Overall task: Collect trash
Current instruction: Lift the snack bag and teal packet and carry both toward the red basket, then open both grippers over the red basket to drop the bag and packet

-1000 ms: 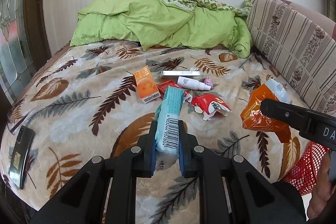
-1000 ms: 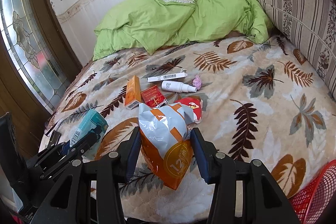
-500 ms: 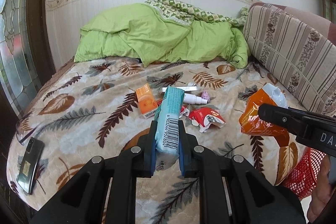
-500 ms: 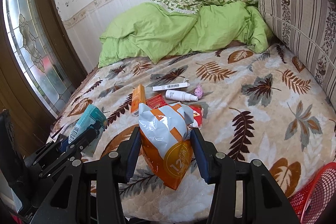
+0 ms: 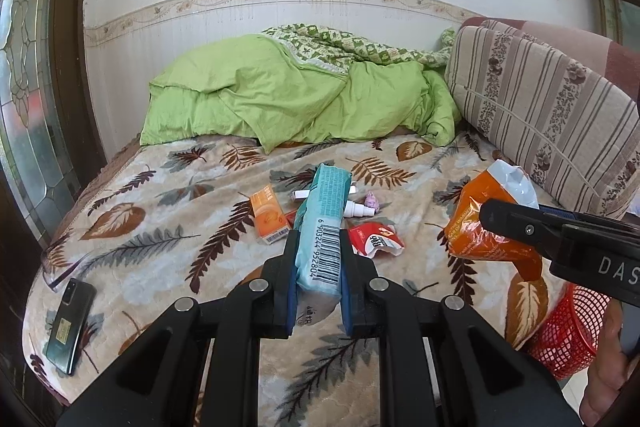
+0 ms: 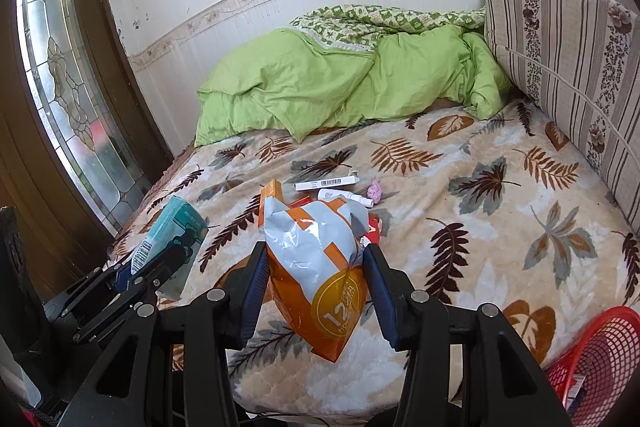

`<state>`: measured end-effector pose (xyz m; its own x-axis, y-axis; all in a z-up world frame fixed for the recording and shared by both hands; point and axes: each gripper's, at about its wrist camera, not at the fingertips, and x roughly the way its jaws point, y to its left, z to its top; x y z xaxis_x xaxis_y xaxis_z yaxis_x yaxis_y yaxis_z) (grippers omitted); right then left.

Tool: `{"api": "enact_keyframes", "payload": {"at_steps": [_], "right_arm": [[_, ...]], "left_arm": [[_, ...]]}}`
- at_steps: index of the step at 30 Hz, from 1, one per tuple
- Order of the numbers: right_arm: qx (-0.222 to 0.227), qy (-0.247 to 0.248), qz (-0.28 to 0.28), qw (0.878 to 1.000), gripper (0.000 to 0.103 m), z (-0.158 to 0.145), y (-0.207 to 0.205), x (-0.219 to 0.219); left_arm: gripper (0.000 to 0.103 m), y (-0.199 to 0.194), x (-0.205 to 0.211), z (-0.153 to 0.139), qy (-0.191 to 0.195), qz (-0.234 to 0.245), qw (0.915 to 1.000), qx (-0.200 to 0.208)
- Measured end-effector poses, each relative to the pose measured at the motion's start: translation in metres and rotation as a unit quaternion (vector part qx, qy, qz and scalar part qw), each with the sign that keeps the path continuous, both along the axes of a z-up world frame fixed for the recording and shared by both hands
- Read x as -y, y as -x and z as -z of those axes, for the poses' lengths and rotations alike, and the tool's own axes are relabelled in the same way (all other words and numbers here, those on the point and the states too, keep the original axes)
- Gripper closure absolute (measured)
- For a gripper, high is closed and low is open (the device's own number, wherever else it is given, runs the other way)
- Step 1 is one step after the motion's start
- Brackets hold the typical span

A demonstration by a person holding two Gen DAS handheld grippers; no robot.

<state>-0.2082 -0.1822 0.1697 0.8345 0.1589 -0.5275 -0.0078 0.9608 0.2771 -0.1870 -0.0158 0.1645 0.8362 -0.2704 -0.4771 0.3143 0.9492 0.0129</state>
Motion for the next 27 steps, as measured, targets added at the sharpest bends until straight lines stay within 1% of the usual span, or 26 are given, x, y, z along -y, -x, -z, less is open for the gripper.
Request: {"api": "enact_keyframes", "payload": {"at_steps": [4, 8, 11, 14, 17, 18, 22, 23, 27], "right_arm": [[0.002, -0.008, 0.009, 1.0, 0.051, -0.001, 0.011, 0.011], [-0.002, -0.011, 0.033, 0.999, 0.051, 0.004, 0.03, 0.038], [-0.011, -0.018, 0.065, 0.998, 0.051, 0.015, 0.051, 0.068], [-0.021, -0.035, 0.109, 0.993, 0.051, 0.024, 0.073, 0.107], [-0.026, -0.048, 0.166, 0.985, 0.052, 0.032, 0.102, 0.153], [-0.027, -0.054, 0.191, 0.98, 0.052, 0.034, 0.115, 0.171], [-0.027, -0.065, 0.251, 0.965, 0.052, 0.039, 0.154, 0.218], [-0.028, -0.066, 0.269, 0.961, 0.052, 0.041, 0.165, 0.231], [-0.038, -0.079, 0.311, 0.946, 0.052, 0.051, 0.193, 0.263]], "left_arm": [[0.087, 0.007, 0.008, -0.003, 0.001, 0.016, 0.9999, 0.0], [0.087, 0.013, 0.022, -0.003, 0.015, 0.065, 0.9976, -0.02], [0.087, 0.02, 0.044, 0.0, 0.015, 0.116, 0.9925, -0.036], [0.087, 0.027, 0.076, 0.006, 0.009, 0.172, 0.9835, -0.057], [0.087, 0.03, 0.114, 0.014, 0.011, 0.233, 0.9677, -0.095], [0.087, 0.031, 0.128, 0.017, 0.01, 0.252, 0.9618, -0.107], [0.087, 0.042, 0.191, 0.027, 0.005, 0.325, 0.9338, -0.149], [0.087, 0.047, 0.205, 0.029, 0.004, 0.338, 0.928, -0.156], [0.087, 0.068, 0.263, 0.038, -0.003, 0.396, 0.8989, -0.188]]}}
